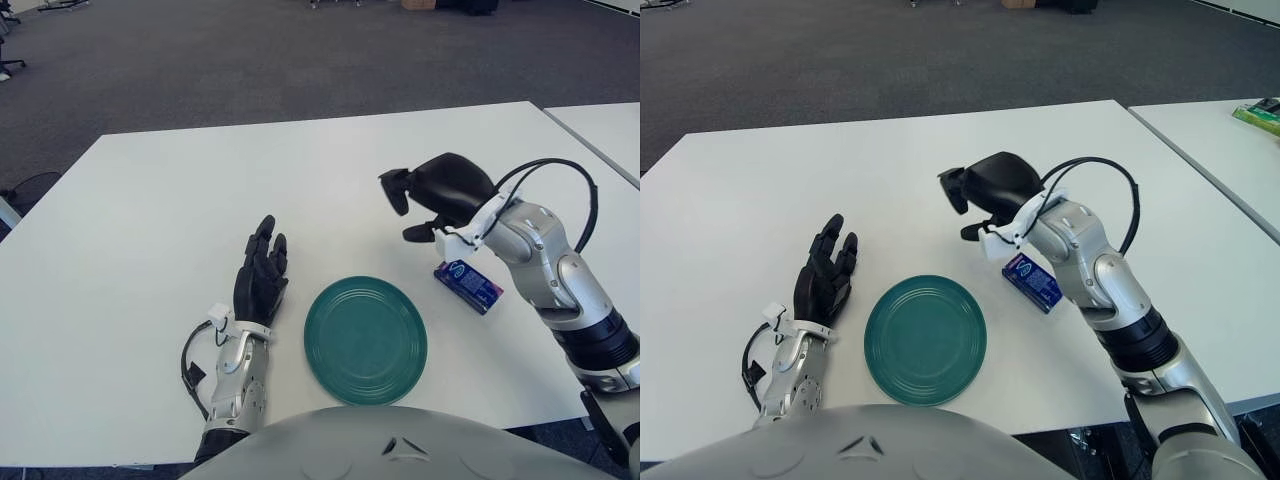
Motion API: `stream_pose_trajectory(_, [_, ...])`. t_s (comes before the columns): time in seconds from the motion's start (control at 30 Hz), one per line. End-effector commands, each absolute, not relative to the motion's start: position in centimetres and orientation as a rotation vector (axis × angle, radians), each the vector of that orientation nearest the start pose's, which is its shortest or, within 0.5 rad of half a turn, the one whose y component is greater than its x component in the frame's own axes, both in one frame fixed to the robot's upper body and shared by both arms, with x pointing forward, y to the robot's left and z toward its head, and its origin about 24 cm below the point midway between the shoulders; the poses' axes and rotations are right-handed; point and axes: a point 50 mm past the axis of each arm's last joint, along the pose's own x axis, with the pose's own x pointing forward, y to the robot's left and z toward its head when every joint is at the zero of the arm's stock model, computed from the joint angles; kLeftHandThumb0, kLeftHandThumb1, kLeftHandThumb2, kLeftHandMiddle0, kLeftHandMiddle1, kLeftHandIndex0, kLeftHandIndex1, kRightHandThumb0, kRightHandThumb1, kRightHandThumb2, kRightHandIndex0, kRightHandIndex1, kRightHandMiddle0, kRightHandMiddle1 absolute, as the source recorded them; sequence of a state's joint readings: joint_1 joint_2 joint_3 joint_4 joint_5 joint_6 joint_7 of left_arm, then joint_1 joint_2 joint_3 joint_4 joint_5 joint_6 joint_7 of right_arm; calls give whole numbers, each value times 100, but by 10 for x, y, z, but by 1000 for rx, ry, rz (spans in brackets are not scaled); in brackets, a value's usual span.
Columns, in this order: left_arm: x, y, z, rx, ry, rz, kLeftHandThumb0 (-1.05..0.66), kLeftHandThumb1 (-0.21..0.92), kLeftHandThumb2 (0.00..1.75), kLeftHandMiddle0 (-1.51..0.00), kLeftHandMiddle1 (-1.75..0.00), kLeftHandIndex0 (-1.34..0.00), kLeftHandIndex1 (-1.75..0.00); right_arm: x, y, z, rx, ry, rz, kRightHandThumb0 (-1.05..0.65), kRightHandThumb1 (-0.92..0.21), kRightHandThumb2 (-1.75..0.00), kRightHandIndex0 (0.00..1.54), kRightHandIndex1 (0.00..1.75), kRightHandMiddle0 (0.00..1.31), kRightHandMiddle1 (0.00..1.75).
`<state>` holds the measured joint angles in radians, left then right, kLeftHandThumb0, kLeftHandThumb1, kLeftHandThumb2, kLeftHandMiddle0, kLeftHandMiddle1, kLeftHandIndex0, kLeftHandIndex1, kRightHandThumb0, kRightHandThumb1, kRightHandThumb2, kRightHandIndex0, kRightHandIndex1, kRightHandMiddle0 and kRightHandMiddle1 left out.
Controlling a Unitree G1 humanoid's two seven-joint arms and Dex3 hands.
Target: Put the gum into the plate.
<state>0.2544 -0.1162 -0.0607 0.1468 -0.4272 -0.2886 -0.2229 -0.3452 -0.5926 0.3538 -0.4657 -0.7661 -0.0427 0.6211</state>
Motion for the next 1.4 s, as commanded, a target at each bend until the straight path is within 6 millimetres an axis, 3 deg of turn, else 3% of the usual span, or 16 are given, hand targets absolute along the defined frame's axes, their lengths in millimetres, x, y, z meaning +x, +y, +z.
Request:
stream_pose_trajectory(0.0, [184, 113, -25, -619, 100, -16, -105, 92, 92, 0, 0, 0, -31, 245, -96, 179, -1585, -490, 759, -49, -26, -137, 99, 175, 65, 175])
stream_pose_trajectory(0.17, [183, 113, -25, -630, 100, -15, -105, 92, 91, 0, 0, 0, -32, 244, -97, 179, -1622, -437, 815, -47, -30, -132, 99, 175, 61, 175])
stream_pose_trajectory(0.3, [183, 113, -25, -638, 101, -14, -105, 92, 91, 0, 0, 0, -31, 248, -101, 178, -1650, -386, 825, -44, -44, -116, 99, 175, 51, 175])
stream_pose_trajectory(0.47, [183, 114, -25, -627, 103, -18, -105, 92, 90, 0, 0, 0, -30, 254, -109, 181, -1713, -355, 814, -42, -51, -106, 97, 175, 46, 175])
stream_pose_trajectory(0.77, [182, 113, -25, -588, 104, -29, -105, 92, 90, 0, 0, 0, -30, 257, -129, 178, -1634, -285, 690, -40, -58, -97, 86, 175, 41, 175])
stream_pose_trajectory(0.83, [182, 113, -25, -584, 103, -31, -105, 92, 90, 0, 0, 0, -31, 257, -133, 176, -1586, -276, 645, -39, -62, -92, 82, 175, 38, 175])
stream_pose_trajectory(0.93, [182, 112, -24, -577, 103, -32, -105, 92, 90, 0, 0, 0, -32, 257, -138, 174, -1535, -249, 587, -37, -78, -65, 65, 175, 33, 169])
stream_pose_trajectory(1.0, [182, 112, -24, -571, 105, -34, -105, 92, 90, 0, 0, 0, -32, 257, -141, 174, -1521, -225, 541, -48, -76, -59, 40, 166, 14, 145])
stream_pose_trajectory(1.07, [182, 112, -24, -568, 108, -36, -105, 92, 91, 0, 0, 0, -32, 257, -145, 174, -1529, -208, 501, -56, -78, -54, 34, 132, 7, 126])
stream_pose_trajectory(1.1, [182, 112, -24, -566, 109, -37, -105, 92, 91, 0, 0, 0, -33, 256, -147, 175, -1534, -203, 486, -62, -82, -47, 32, 111, 4, 115])
stream_pose_trajectory(1.2, [181, 112, -24, -565, 111, -38, -105, 92, 91, 0, 0, 0, -33, 255, -151, 175, -1544, -185, 451, -69, -88, -37, 32, 80, 1, 99])
stream_pose_trajectory(1.37, [181, 112, -25, -568, 119, -39, -105, 92, 92, 0, 0, 0, -32, 247, -166, 173, -1539, -150, 379, -80, -91, -44, 33, 42, 0, 78])
